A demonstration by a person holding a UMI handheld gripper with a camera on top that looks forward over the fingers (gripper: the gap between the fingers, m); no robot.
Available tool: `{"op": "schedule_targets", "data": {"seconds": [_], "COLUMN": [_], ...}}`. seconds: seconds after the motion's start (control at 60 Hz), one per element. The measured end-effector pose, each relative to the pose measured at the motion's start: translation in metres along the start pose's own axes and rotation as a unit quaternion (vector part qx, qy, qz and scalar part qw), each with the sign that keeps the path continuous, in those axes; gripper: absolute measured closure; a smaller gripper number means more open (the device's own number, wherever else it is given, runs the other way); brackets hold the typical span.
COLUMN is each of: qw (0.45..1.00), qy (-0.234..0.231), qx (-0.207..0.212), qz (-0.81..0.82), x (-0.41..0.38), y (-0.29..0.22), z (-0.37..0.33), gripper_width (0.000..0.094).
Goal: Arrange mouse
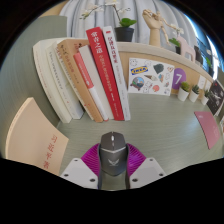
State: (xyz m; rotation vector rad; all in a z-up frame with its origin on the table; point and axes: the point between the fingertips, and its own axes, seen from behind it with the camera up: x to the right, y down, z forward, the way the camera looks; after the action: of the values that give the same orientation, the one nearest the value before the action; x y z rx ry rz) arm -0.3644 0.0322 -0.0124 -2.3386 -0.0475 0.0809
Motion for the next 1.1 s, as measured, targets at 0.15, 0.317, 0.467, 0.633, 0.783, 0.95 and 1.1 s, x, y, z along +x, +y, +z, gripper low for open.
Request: {"op": "schedule_targets", "data": {"seconds": [0.15, 0.317, 0.467, 0.633, 0.783, 0.95, 1.1], "qw": [1.000, 0.998, 0.993, 0.984, 0.979, 0.987, 0.996], "qy": [-0.022, -0.053, -0.060, -0.029, 0.011, 0.070, 0.076], "qx": [-0.009, 0.013, 0.091, 0.169, 0.202, 0.142, 0.043], "qz": [-0.011, -0.030, -0.045, -0.053, -0.029, -0.022, -0.021], "x": [-0.002, 0.025, 0.096, 0.220, 0.344, 0.463, 0.510], "y": [-0.001, -0.041, -0.137, -0.227, -0.257, -0.209, -0.119], "z": [-0.001, -0.040, -0.118, -0.193, -0.210, -0.157, -0.071], "gripper_width": [0.0625, 0.0624, 0.0623, 0.0623, 0.0623, 0.0624, 0.0625]}}
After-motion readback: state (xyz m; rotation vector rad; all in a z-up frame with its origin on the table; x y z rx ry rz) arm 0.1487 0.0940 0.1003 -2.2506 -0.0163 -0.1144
